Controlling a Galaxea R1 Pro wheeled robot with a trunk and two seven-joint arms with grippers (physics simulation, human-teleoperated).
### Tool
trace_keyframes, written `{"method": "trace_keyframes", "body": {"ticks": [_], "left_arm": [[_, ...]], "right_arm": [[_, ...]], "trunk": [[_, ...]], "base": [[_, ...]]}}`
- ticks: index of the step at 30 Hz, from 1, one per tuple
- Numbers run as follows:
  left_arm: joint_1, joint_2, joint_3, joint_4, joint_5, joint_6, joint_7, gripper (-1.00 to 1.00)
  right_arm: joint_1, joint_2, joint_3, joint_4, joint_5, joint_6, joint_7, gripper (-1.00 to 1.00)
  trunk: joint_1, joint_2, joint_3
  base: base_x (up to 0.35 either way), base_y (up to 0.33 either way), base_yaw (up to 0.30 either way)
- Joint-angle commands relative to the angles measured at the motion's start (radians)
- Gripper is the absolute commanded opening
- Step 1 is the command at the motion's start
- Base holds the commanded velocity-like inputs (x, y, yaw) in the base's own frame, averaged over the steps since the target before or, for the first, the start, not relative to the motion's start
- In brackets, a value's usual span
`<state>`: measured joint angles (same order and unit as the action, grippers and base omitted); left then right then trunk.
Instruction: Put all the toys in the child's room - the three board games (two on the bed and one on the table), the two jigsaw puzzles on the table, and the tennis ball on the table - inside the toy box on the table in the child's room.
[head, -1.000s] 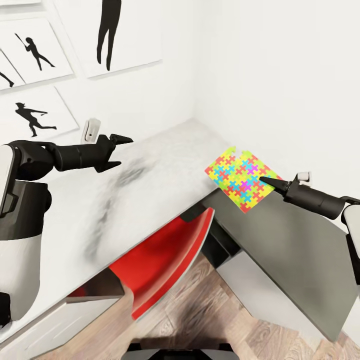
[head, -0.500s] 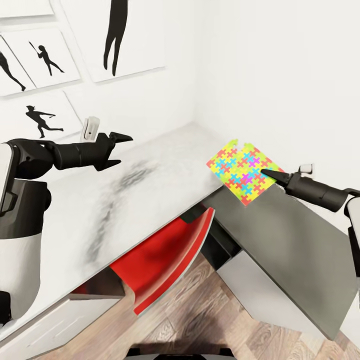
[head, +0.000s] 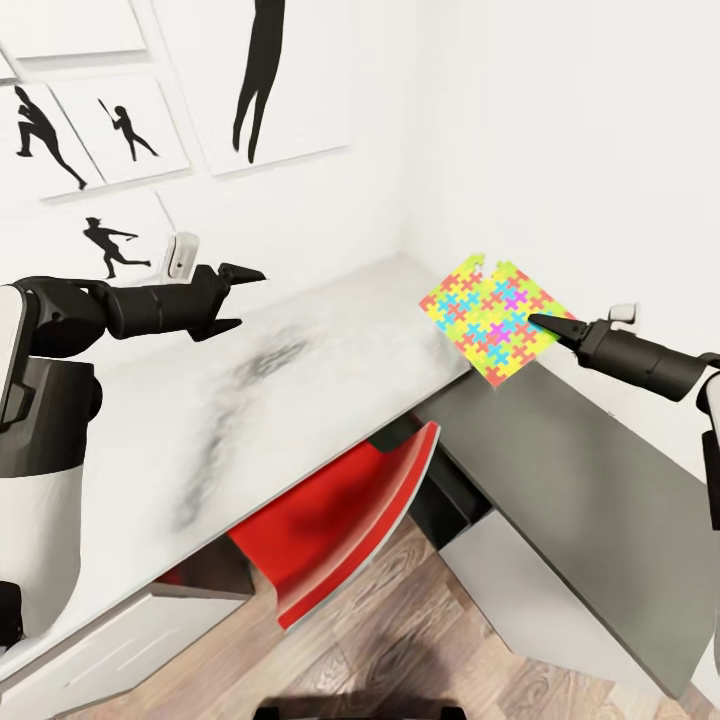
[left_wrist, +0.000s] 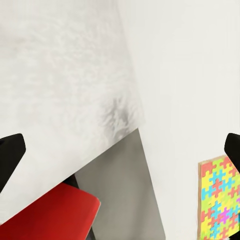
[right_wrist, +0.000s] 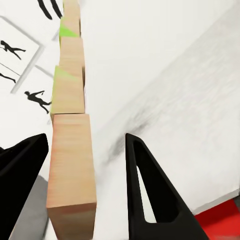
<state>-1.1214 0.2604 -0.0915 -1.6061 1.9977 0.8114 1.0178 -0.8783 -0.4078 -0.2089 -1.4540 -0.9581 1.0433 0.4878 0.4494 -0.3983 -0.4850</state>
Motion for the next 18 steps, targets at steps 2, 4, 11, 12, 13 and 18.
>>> {"method": "trace_keyframes", "body": {"ticks": [2,4,11,12,13,18], "left_arm": [[-0.001,0.000,-0.001,0.000,0.009,0.000,0.010,1.00],[-0.001,0.001,-0.001,0.000,0.008,0.000,0.010,1.00],[0.000,0.006,-0.001,-0.001,0.009,0.000,0.009,1.00],[0.000,0.006,-0.001,-0.001,0.009,0.000,0.009,1.00],[0.000,0.006,-0.001,-0.001,0.009,0.000,0.009,1.00],[0.001,0.007,-0.001,-0.001,0.008,0.000,0.009,1.00]], "right_arm": [[-0.004,0.000,-0.001,0.000,0.007,0.004,0.007,-1.00],[-0.008,0.000,-0.001,0.000,0.004,0.004,0.005,-1.00],[-0.013,-0.001,0.000,0.003,-0.015,0.004,0.002,-1.00],[-0.013,-0.001,0.000,0.003,-0.017,0.004,0.002,-1.00],[-0.013,0.000,0.001,0.004,-0.019,0.004,0.002,-1.00],[-0.012,0.000,0.002,0.005,-0.023,0.004,0.002,-1.00]], "trunk": [[0.001,-0.002,0.002],[0.001,-0.002,0.005],[0.001,-0.002,0.016],[0.001,-0.002,0.017],[0.001,-0.002,0.019],[0.001,-0.002,0.026]], "base": [[-0.001,0.000,0.121],[0.000,0.000,0.128],[0.000,0.000,0.137],[0.000,0.000,0.146],[0.000,0.000,0.149],[0.000,0.000,0.156]]}}
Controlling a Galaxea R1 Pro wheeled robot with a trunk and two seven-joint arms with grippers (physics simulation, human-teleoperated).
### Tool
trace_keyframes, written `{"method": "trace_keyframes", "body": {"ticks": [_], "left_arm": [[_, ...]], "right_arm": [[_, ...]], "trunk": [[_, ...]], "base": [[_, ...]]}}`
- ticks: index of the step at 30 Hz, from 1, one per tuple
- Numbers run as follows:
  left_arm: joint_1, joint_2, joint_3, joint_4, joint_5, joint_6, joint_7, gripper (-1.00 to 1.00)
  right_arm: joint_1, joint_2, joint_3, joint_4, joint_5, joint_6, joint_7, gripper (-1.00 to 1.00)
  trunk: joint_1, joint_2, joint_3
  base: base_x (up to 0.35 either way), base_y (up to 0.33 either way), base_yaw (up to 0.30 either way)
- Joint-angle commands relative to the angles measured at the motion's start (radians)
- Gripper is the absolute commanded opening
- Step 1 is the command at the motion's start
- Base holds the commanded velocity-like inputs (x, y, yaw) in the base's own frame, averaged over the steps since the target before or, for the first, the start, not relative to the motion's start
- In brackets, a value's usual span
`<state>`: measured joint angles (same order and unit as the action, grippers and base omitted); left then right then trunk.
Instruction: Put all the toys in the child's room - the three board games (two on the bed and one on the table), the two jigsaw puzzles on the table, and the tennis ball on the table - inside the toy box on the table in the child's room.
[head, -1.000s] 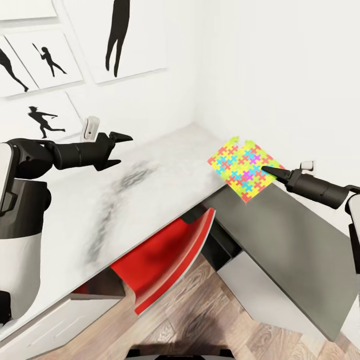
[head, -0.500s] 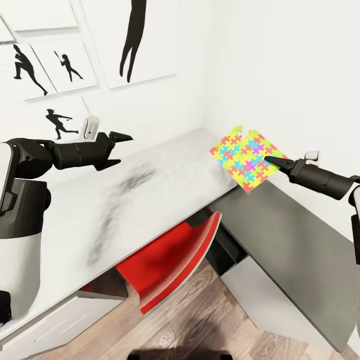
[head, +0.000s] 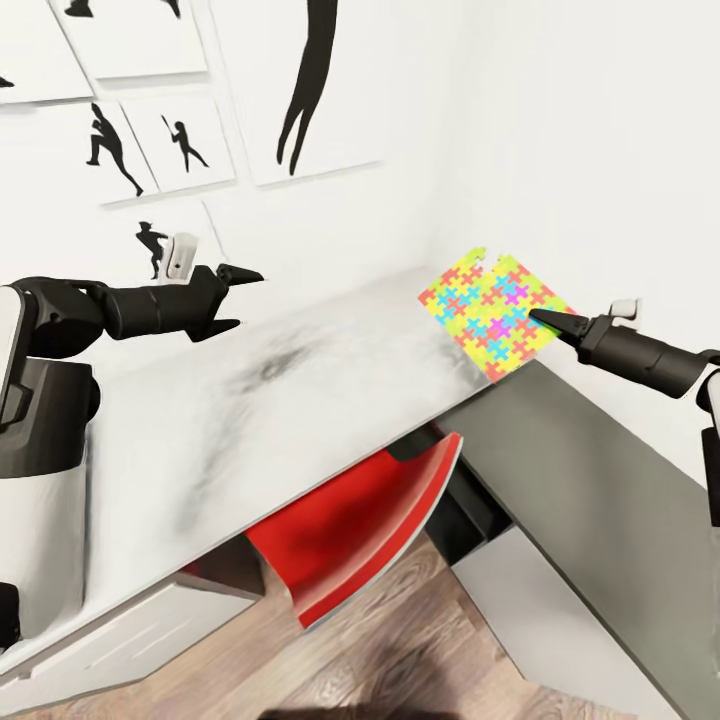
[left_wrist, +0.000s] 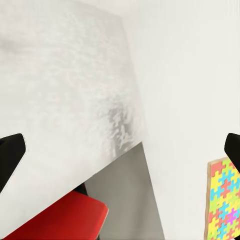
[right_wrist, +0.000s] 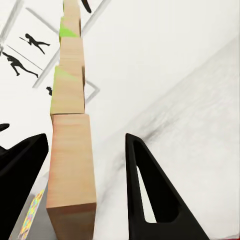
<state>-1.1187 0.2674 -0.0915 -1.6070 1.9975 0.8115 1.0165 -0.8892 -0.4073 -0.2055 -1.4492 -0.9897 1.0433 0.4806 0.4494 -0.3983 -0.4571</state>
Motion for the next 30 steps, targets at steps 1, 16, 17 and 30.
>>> {"method": "trace_keyframes", "body": {"ticks": [1,16,17,30], "left_arm": [[-0.001,0.000,-0.001,0.000,0.009,0.000,0.009,1.00],[0.005,0.005,0.001,-0.001,0.009,0.000,0.004,1.00],[0.005,0.005,0.001,-0.001,0.009,0.000,0.003,1.00],[0.000,0.006,0.002,0.001,0.008,0.000,-0.040,1.00]], "right_arm": [[0.000,0.000,-0.001,0.001,0.008,0.004,0.009,-1.00],[0.002,0.004,0.010,0.006,0.005,0.004,0.009,-1.00],[0.002,0.005,0.010,0.007,0.005,0.004,0.009,-1.00],[0.001,0.001,0.012,0.010,-0.001,0.004,0.009,-1.00]], "trunk": [[0.001,-0.002,0.000],[0.001,-0.002,0.022],[0.001,-0.002,0.024],[0.001,-0.002,0.043]], "base": [[0.000,0.000,0.164],[0.000,0.000,0.173],[0.000,0.000,0.178],[0.000,0.000,0.179]]}}
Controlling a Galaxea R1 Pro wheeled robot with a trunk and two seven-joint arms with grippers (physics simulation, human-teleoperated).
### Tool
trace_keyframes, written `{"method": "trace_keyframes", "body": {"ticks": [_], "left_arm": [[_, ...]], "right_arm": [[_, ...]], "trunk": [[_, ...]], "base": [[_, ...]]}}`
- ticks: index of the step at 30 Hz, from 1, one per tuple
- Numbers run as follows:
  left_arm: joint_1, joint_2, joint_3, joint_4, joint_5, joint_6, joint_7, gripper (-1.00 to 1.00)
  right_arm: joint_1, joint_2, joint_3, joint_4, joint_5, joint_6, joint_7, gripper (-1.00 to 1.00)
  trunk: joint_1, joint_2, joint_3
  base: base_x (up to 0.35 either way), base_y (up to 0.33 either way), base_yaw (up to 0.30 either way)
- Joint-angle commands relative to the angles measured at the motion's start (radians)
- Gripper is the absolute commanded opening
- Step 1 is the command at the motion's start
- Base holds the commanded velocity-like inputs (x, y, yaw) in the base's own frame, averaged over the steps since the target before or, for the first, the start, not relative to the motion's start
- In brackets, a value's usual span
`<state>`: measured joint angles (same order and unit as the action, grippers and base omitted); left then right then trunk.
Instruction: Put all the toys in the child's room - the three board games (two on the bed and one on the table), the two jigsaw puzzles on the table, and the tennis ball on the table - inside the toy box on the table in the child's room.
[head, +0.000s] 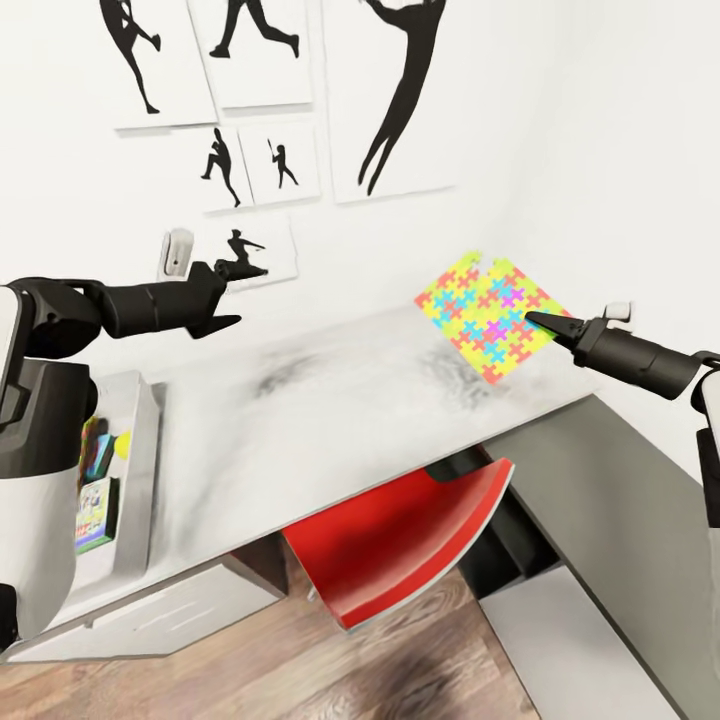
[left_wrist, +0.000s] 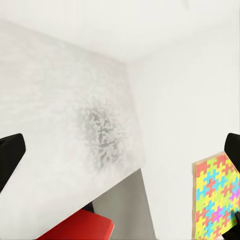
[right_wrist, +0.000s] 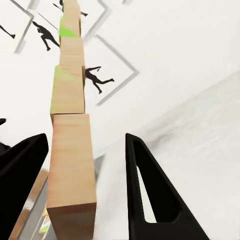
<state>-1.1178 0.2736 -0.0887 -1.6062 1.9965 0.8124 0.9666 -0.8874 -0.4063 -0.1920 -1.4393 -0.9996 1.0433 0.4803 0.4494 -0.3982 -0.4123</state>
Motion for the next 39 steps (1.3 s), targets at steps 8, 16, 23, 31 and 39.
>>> {"method": "trace_keyframes", "body": {"ticks": [8,16,23,31,39], "left_arm": [[-0.004,0.001,0.037,0.000,0.011,0.004,-0.016,1.00],[-0.004,0.009,0.051,0.000,0.011,0.007,-0.021,1.00],[0.002,0.024,0.055,0.000,0.011,0.008,-0.023,1.00],[0.003,0.036,0.057,0.000,0.011,0.008,-0.024,1.00],[0.008,0.060,0.068,0.000,0.012,0.008,-0.024,1.00]], "right_arm": [[-0.003,-0.067,0.094,-0.004,-0.085,0.004,0.011,-1.00],[-0.044,-0.166,0.299,-0.006,-0.307,0.004,0.011,-1.00],[-0.101,-0.206,0.474,-0.007,-0.412,0.004,0.011,-1.00],[-0.131,-0.216,0.584,-0.005,-0.443,0.004,0.011,-1.00],[-0.179,-0.218,0.705,-0.004,-0.470,0.004,0.014,-1.00]], "trunk": [[0.001,-0.002,0.010],[0.001,-0.002,0.022],[0.001,-0.002,0.031],[0.001,-0.002,0.043],[0.001,-0.002,0.054]], "base": [[0.000,0.000,0.183],[0.000,0.000,0.186],[0.000,0.000,0.183],[0.000,0.000,0.181],[0.000,0.000,0.168]]}}
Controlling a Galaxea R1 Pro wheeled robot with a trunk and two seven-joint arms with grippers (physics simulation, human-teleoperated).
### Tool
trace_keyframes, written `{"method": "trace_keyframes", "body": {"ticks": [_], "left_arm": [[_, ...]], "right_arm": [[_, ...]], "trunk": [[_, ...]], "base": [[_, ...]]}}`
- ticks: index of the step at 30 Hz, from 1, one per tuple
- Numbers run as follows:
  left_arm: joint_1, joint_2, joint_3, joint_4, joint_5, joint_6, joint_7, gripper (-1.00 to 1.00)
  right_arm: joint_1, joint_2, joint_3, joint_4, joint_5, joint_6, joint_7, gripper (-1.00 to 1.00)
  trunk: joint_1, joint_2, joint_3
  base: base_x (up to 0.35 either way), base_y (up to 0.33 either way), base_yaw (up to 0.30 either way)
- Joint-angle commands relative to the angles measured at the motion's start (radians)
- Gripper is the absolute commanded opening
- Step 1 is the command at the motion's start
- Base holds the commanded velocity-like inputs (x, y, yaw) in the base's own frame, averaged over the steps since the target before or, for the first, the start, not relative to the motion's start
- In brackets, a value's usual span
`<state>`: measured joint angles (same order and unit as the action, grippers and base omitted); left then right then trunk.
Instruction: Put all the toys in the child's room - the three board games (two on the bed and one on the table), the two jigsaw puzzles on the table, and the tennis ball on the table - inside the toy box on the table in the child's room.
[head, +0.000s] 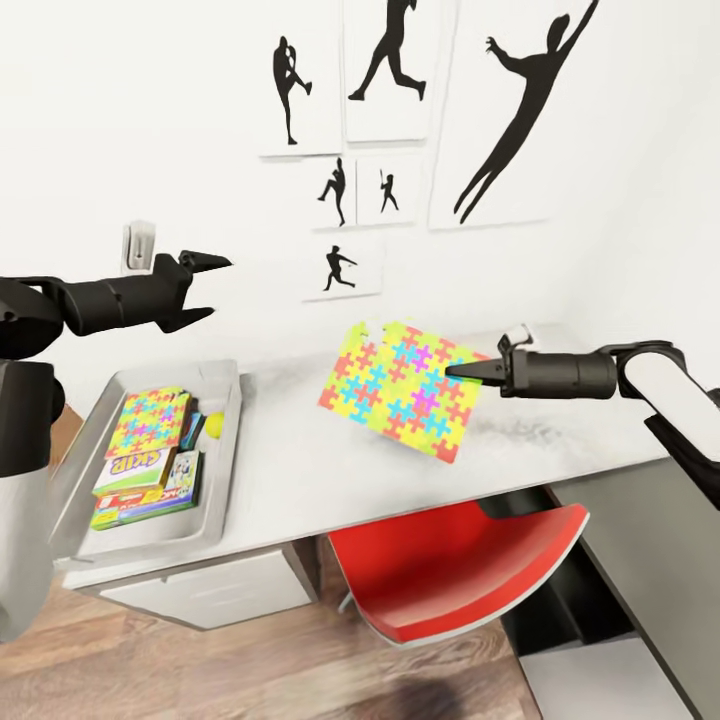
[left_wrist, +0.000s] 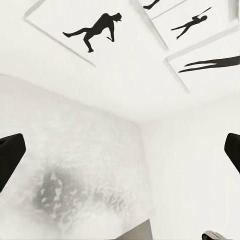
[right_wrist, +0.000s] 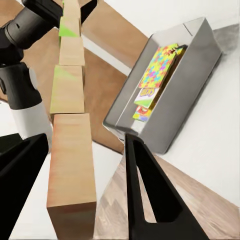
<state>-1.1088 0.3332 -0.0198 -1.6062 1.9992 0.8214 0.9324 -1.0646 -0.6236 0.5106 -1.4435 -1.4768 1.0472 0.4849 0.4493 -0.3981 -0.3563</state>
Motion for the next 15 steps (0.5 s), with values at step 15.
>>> {"method": "trace_keyframes", "body": {"ticks": [15], "left_arm": [[0.042,0.060,0.018,0.000,0.010,-0.001,-0.012,1.00]], "right_arm": [[-0.049,0.010,0.176,0.031,-0.033,0.000,0.010,-1.00]], "trunk": [[0.001,-0.002,0.019]], "base": [[0.000,0.019,0.160]]}}
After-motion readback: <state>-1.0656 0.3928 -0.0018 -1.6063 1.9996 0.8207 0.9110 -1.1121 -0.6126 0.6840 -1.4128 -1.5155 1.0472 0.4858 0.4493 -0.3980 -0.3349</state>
